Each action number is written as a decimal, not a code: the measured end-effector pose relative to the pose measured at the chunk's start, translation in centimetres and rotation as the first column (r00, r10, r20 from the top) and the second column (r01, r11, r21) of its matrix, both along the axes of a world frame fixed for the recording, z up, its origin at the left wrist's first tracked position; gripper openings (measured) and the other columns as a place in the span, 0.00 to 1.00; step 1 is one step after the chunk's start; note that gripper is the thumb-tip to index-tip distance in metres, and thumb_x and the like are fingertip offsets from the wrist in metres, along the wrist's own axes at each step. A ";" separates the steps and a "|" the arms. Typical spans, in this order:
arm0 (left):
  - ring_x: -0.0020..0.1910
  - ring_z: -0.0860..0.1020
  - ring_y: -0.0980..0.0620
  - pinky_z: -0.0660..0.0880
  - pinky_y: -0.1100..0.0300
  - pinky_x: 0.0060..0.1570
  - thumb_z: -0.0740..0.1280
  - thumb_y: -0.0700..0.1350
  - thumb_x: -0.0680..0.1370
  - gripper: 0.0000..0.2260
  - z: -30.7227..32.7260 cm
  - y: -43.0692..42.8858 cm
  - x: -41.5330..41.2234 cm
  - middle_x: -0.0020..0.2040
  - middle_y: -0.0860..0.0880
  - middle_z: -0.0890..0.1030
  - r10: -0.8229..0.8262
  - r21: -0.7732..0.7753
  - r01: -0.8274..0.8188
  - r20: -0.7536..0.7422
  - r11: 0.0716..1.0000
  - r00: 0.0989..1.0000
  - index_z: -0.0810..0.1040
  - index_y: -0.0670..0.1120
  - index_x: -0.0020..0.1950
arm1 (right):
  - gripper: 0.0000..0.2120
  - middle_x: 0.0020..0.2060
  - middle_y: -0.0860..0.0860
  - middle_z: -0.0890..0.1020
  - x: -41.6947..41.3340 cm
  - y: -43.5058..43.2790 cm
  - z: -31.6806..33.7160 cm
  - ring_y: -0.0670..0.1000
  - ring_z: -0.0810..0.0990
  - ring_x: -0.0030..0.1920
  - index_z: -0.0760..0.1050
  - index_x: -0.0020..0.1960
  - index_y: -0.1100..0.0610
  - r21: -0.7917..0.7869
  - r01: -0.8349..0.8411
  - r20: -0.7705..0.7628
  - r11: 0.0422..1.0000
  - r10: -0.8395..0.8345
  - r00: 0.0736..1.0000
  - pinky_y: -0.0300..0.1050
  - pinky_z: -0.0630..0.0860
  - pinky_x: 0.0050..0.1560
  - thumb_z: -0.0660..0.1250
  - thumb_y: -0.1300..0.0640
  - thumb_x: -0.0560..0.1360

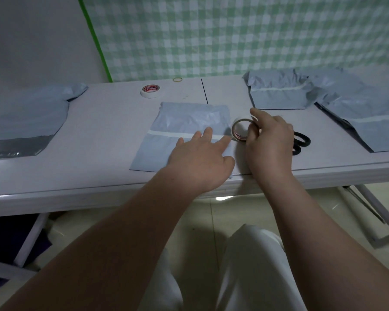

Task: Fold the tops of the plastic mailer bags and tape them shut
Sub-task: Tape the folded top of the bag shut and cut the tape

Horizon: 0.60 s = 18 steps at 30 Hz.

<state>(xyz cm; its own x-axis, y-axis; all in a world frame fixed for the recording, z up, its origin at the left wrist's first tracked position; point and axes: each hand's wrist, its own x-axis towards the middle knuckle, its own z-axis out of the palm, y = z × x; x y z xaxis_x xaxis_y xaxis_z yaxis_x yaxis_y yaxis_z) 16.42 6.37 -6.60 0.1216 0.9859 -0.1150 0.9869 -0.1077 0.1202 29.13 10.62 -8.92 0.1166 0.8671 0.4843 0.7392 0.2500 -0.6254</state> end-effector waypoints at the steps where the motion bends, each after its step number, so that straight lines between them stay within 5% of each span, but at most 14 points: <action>1: 0.77 0.49 0.46 0.52 0.43 0.73 0.48 0.53 0.80 0.25 0.1 0.0 0.1 0.79 0.46 0.46 0.005 -0.001 -0.005 -0.006 1.000 1.000 0.50 0.57 0.77 | 0.18 0.54 0.61 0.78 0.0 0.0 0.0 0.62 0.71 0.57 0.74 0.66 0.57 -0.005 -0.001 -0.010 1.000 0.001 1.000 0.39 0.59 0.49 0.59 0.64 0.78; 12: 0.77 0.49 0.47 0.52 0.44 0.72 0.47 0.52 0.81 0.24 0.8 -0.2 0.3 0.79 0.48 0.46 0.009 -0.040 -0.010 -0.029 0.999 1.000 0.50 0.56 0.78 | 0.16 0.52 0.60 0.79 -0.1 0.4 0.1 0.60 0.75 0.56 0.76 0.63 0.59 -0.048 0.011 -0.045 0.999 -0.013 0.999 0.43 0.65 0.52 0.60 0.62 0.77; 15: 0.74 0.60 0.45 0.61 0.48 0.69 0.50 0.50 0.81 0.21 1.0 0.1 0.2 0.76 0.46 0.58 0.021 -0.011 -0.021 0.039 1.000 0.999 0.61 0.54 0.75 | 0.15 0.51 0.59 0.80 0.0 0.4 0.2 0.59 0.76 0.54 0.77 0.62 0.59 -0.053 0.009 -0.063 0.999 -0.013 0.998 0.41 0.64 0.51 0.61 0.62 0.76; 18: 0.64 0.72 0.44 0.70 0.55 0.57 0.57 0.47 0.78 0.13 1.4 1.1 -0.4 0.60 0.45 0.77 0.067 0.158 -0.095 0.172 0.983 0.983 0.78 0.50 0.57 | 0.15 0.51 0.58 0.81 0.0 0.3 0.3 0.58 0.76 0.54 0.78 0.61 0.59 -0.056 0.005 -0.076 0.998 -0.010 0.997 0.41 0.64 0.51 0.62 0.61 0.76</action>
<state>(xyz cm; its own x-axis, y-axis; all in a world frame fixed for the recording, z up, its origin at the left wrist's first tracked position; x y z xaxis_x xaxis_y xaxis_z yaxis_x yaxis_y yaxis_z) 16.03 7.51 -5.25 0.0441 0.9969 0.0654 0.9611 -0.0602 0.2697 29.15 10.95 -8.61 0.1578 0.8915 0.4246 0.6905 0.2077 -0.6928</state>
